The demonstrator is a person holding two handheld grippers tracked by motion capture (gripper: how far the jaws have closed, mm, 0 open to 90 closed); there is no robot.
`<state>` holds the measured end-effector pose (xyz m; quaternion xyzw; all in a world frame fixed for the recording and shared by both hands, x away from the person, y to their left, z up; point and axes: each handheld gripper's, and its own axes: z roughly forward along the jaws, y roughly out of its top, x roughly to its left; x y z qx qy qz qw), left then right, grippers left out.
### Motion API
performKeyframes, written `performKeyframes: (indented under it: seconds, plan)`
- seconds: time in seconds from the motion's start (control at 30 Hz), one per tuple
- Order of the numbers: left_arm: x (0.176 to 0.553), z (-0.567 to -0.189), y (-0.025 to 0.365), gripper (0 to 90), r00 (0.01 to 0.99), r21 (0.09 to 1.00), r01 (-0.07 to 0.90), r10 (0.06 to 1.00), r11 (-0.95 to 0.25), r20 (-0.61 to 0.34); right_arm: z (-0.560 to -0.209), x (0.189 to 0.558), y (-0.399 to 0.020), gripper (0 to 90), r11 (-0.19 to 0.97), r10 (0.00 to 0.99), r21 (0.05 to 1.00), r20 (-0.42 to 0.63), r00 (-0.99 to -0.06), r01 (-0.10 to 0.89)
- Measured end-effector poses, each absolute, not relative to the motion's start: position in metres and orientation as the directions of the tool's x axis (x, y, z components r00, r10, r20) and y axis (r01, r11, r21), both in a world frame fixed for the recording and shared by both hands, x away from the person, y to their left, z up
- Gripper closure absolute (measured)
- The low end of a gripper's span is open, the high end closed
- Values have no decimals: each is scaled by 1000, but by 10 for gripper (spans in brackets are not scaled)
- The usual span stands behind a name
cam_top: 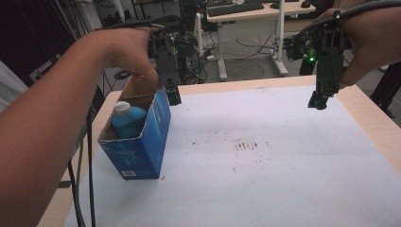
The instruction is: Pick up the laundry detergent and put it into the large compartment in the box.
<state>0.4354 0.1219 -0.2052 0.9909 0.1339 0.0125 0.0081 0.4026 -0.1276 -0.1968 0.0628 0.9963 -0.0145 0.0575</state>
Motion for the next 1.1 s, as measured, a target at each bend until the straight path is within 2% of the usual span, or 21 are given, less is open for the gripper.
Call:
performKeyframes:
  seconds: [0.27, 0.47, 0.87, 1.1]
  plan:
    - [444, -235, 91, 23, 979, -12, 205, 204, -979, 17, -198, 403, -127, 29, 992, 122, -28, -113, -986, 126]
    - [450, -247, 80, 23, 980, -17, 198, 198, -980, 21, -197, 402, -126, 29, 992, 125, -22, -111, -986, 128]
    - [457, -265, 79, 23, 980, 8, 199, 199, -980, -9, -195, 399, -123, 29, 991, 127, -28, -115, -985, 131]
    - [454, -262, 83, 23, 981, 30, 193, 193, -981, -14, -195, 399, -122, 29, 991, 130, -29, -119, -984, 134]
